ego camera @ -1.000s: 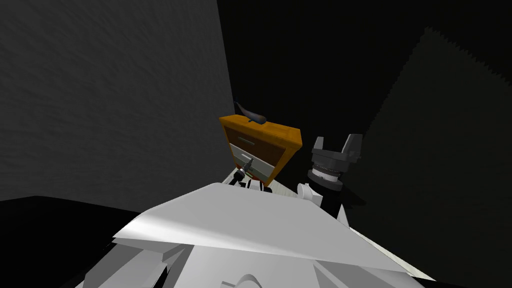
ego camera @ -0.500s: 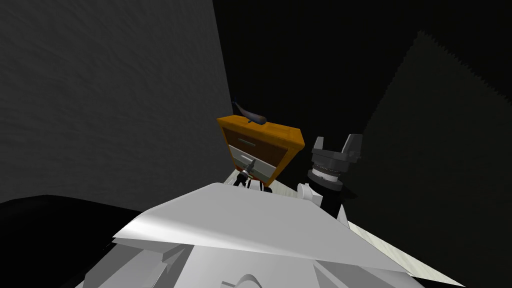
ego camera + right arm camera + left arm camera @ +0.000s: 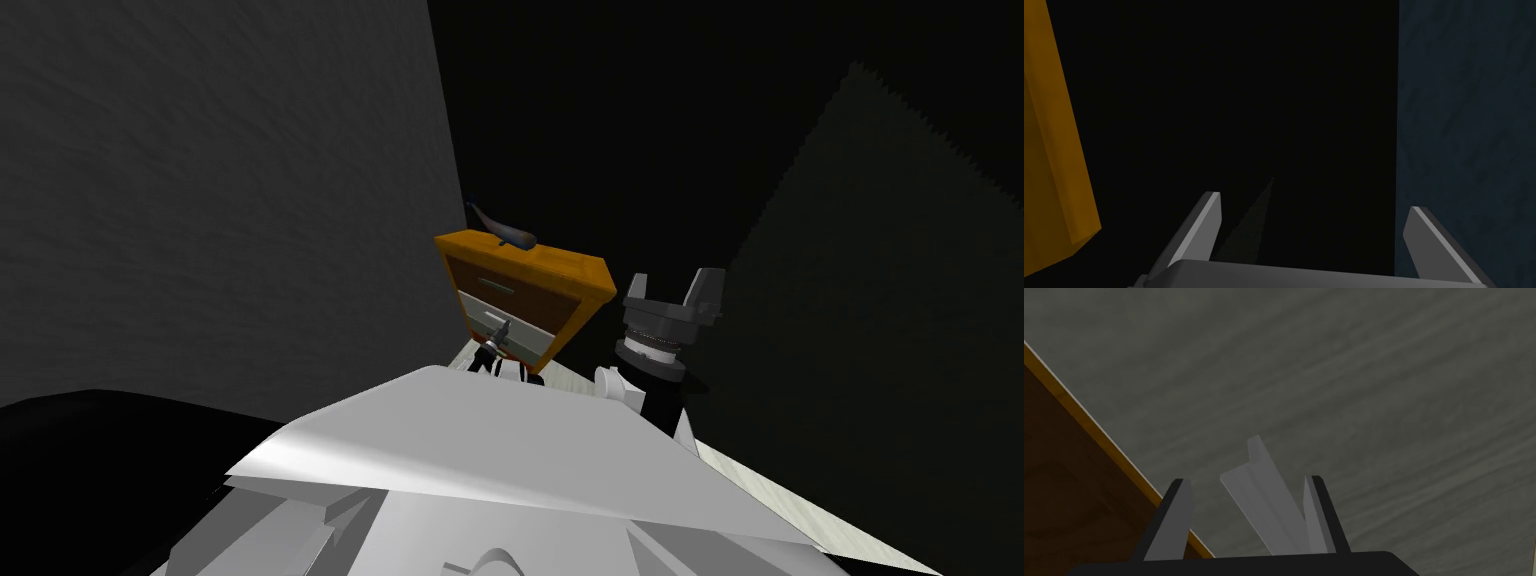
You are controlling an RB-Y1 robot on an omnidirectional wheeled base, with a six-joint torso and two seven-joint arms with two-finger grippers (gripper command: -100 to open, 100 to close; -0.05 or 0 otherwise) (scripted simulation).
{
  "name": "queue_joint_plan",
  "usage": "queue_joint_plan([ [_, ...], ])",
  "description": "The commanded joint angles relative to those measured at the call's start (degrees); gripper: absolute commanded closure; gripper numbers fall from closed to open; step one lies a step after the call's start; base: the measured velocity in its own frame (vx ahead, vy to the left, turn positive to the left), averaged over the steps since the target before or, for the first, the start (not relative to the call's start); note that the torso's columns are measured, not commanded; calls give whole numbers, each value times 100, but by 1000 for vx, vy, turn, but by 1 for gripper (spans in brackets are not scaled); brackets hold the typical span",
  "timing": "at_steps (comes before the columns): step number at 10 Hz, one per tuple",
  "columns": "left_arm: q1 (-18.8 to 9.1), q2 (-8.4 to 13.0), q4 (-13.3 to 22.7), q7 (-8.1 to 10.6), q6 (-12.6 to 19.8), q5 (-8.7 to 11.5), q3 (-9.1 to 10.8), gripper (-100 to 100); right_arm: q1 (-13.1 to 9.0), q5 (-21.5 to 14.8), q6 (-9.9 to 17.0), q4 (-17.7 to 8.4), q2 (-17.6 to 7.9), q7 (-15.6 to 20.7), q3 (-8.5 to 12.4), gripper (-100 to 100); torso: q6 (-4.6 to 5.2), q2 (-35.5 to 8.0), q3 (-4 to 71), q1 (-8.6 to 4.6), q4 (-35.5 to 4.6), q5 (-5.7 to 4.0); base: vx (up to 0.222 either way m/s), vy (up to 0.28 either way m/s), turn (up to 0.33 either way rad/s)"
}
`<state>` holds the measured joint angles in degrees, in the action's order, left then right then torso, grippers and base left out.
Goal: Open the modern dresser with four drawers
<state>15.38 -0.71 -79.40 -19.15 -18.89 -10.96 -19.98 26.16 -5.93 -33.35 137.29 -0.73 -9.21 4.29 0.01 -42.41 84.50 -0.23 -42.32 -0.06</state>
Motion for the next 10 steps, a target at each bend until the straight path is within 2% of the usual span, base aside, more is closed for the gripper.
queue_joint_plan([
  [1, -121, 319, -3, 462, -43, -152, -24, 100, 0, 0, 0, 0, 0, 0, 0, 0, 0, -18, -8, -2, -19, -6, -38, -54, 154],
  [2, -171, 447, 2, 639, -61, -209, -24, 100, 0, 0, 0, 0, 0, 0, 0, 0, -9, -15, -8, 16, -20, -7, -33, -56, 130],
  [3, -171, 447, 2, 691, -61, -209, -24, 100, 0, 0, 0, 0, 0, 0, 0, 0, -16, -8, -4, 30, -22, -6, -12, -50, 41],
  [7, -371, 963, 19, 1381, -131, -439, -21, 100, 0, 0, 0, 0, 0, 0, 0, 0, -8, -8, -3, 18, -17, -3, -21, -83, 87],
  [8, -371, 963, 19, 1420, -131, -439, -21, 100, 0, 0, 0, 0, 0, 0, -1, 0, -3, -6, -2, 14, -14, -3, -8, -61, 37],
  [9, -421, 1092, 24, 1602, -148, -497, -20, 100, 0, 0, 0, 0, 0, 0, 0, 0, 4, -5, 0, 19, -11, 2, -14, -52, 52],
  [10, -395, 1020, 71, 1488, -129, -467, -11, 100, 0, 0, 0, 0, 0, 0, 0, 0, 3, -8, -2, 17, -14, 2, -4, -24, 23],
])
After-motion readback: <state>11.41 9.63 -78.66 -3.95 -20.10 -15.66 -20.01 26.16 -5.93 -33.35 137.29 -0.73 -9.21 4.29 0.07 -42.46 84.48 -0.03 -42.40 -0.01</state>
